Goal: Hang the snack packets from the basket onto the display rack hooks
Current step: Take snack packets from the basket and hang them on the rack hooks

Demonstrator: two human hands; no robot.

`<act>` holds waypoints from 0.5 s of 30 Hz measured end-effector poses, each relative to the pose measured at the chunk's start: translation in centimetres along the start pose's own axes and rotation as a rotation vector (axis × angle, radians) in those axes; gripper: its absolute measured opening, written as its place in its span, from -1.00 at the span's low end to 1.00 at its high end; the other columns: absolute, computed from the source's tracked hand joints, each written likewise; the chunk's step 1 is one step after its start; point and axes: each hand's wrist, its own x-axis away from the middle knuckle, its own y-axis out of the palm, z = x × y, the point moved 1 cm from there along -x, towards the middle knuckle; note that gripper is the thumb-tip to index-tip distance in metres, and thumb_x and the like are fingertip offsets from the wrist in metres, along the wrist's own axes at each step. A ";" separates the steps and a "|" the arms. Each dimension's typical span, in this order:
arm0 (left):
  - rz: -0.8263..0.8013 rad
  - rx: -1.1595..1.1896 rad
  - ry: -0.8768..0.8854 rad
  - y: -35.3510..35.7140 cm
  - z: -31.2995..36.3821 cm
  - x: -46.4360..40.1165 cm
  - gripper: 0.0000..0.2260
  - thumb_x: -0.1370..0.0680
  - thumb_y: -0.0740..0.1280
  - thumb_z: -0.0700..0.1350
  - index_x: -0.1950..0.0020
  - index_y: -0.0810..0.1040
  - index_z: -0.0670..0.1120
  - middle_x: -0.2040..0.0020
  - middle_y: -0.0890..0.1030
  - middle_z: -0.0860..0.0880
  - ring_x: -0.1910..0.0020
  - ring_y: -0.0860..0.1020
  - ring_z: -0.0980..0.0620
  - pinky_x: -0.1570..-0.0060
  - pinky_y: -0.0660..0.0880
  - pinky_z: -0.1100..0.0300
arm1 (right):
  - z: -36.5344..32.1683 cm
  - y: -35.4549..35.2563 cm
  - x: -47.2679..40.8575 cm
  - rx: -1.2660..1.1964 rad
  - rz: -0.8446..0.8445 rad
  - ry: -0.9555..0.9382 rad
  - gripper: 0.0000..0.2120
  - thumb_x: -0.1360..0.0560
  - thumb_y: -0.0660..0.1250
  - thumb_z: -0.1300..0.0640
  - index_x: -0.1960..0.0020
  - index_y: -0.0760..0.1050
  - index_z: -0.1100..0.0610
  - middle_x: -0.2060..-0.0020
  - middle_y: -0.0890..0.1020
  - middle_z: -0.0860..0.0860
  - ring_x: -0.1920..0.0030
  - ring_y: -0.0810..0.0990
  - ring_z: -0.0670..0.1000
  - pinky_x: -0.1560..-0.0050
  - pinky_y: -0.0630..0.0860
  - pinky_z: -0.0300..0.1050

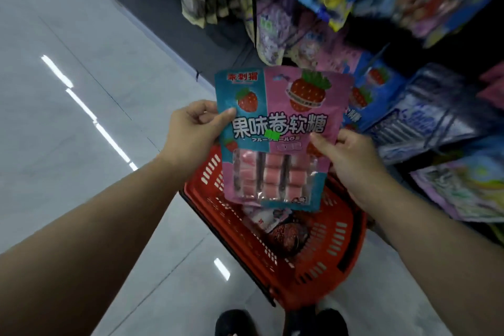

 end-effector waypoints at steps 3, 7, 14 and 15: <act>-0.029 0.054 0.110 -1.4 9.8 3.7 -0.92 -0.54 0.37 -0.21 0.10 0.54 -0.22 0.16 0.69 -0.17 0.28 0.69 0.08 0.33 0.60 0.25 | -9.0 -2.2 5.9 -0.029 0.074 -0.085 -0.66 -0.45 0.40 -0.09 0.11 0.61 0.22 0.14 0.70 0.15 0.08 0.68 0.16 -0.08 0.57 0.18; -0.099 0.086 0.238 -3.1 22.9 8.5 -0.88 -0.53 0.37 -0.17 0.02 0.57 -0.23 0.18 0.73 -0.05 0.23 0.69 0.06 0.29 0.62 0.20 | -21.4 -5.6 13.4 -0.078 0.164 -0.221 -0.36 -0.35 0.41 -0.28 0.09 0.55 0.36 0.04 0.60 0.38 0.17 0.64 0.21 0.08 0.55 0.11; -0.279 0.014 0.408 -3.4 40.5 14.7 -0.80 -0.54 0.37 -0.08 -0.04 0.62 -0.19 0.09 0.73 -0.10 0.13 0.69 -0.08 0.15 0.63 0.10 | -36.0 -11.9 23.9 -0.044 0.279 -0.455 -0.38 -0.49 0.30 -0.18 0.09 0.44 0.45 0.33 0.50 0.26 0.35 0.45 0.09 0.29 0.38 -0.03; -0.285 0.014 0.431 -3.0 42.3 15.2 -0.82 -0.53 0.38 -0.07 -0.01 0.62 -0.18 0.11 0.73 -0.08 0.15 0.69 -0.04 0.21 0.61 0.16 | -37.2 -12.7 24.7 -0.060 0.291 -0.451 -0.35 -0.48 0.30 -0.22 0.10 0.41 0.45 0.34 0.45 0.18 0.35 0.41 0.06 0.29 0.34 -0.05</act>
